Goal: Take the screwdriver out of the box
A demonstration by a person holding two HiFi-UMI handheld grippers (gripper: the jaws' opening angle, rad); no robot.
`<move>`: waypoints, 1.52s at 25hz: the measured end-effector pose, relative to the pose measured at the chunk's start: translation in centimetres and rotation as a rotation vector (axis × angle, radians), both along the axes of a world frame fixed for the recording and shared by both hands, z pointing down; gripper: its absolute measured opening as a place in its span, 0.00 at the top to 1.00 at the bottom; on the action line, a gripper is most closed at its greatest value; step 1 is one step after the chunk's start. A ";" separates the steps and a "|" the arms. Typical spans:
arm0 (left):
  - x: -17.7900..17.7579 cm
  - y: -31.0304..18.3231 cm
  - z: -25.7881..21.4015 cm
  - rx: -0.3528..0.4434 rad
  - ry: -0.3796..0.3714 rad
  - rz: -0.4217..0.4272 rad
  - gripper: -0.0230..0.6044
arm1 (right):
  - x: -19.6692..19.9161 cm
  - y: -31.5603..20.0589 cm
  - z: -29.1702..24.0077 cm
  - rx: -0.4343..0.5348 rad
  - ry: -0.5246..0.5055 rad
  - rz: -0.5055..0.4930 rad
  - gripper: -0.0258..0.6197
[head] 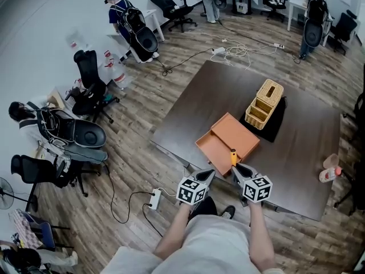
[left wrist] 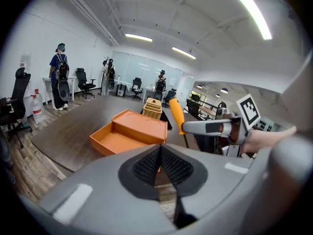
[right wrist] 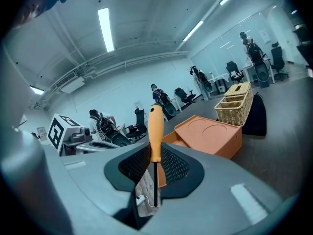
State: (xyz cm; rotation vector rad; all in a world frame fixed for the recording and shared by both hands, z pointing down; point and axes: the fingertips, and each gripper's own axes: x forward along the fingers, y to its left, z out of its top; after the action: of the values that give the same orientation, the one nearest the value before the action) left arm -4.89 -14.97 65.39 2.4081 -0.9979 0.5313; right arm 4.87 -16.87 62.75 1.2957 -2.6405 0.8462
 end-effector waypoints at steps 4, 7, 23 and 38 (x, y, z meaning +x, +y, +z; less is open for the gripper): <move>0.0 -0.1 -0.2 0.005 0.004 -0.003 0.88 | 0.3 0.0 -0.1 0.001 0.002 0.007 0.85; 0.1 0.0 -0.4 0.011 0.007 -0.007 0.88 | 0.5 0.1 0.0 0.003 0.000 0.008 0.85; -0.1 0.0 -1.1 0.027 0.015 -0.003 0.88 | 0.5 -0.2 0.3 -0.005 0.009 0.014 0.85; -0.3 -0.3 -2.1 0.049 0.049 0.012 0.88 | 0.6 -0.2 0.7 -0.006 0.021 0.005 0.85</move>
State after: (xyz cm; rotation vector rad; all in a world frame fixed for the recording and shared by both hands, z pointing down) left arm -5.17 -15.24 63.32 2.4593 -0.9874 0.4541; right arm 5.50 -17.09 63.40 1.3035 -2.6174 0.8356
